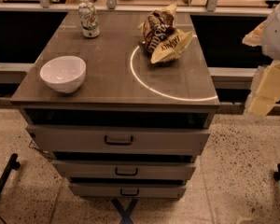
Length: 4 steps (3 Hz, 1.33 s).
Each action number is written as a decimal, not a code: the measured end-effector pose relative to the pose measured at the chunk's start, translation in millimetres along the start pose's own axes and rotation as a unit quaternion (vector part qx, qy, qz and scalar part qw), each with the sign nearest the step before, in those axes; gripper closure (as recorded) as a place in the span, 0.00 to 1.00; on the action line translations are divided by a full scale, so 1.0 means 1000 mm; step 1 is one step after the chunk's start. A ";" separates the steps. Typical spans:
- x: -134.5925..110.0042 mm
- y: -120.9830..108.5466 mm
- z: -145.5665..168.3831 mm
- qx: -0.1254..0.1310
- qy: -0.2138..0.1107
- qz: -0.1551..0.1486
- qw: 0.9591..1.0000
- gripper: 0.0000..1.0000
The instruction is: Pick brown chip bag
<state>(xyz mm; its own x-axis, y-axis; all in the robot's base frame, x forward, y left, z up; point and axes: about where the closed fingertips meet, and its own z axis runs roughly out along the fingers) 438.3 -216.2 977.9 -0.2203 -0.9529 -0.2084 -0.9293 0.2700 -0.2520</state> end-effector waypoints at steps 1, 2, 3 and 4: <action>0.000 0.000 0.000 0.000 0.000 0.000 1.000 0.00; -0.010 -0.019 0.008 0.035 -0.012 0.013 0.999 0.00; -0.030 -0.078 0.023 0.097 -0.042 0.024 0.994 0.00; -0.059 -0.149 0.041 0.145 -0.098 0.042 0.984 0.00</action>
Offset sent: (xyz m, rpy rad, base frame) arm 0.0749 0.0141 -0.0038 0.0511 -0.2172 -0.1074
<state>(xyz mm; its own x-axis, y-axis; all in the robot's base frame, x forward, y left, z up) 601.8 -194.5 989.1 -0.2055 -0.8879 -0.4115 -0.7796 0.4027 -0.4796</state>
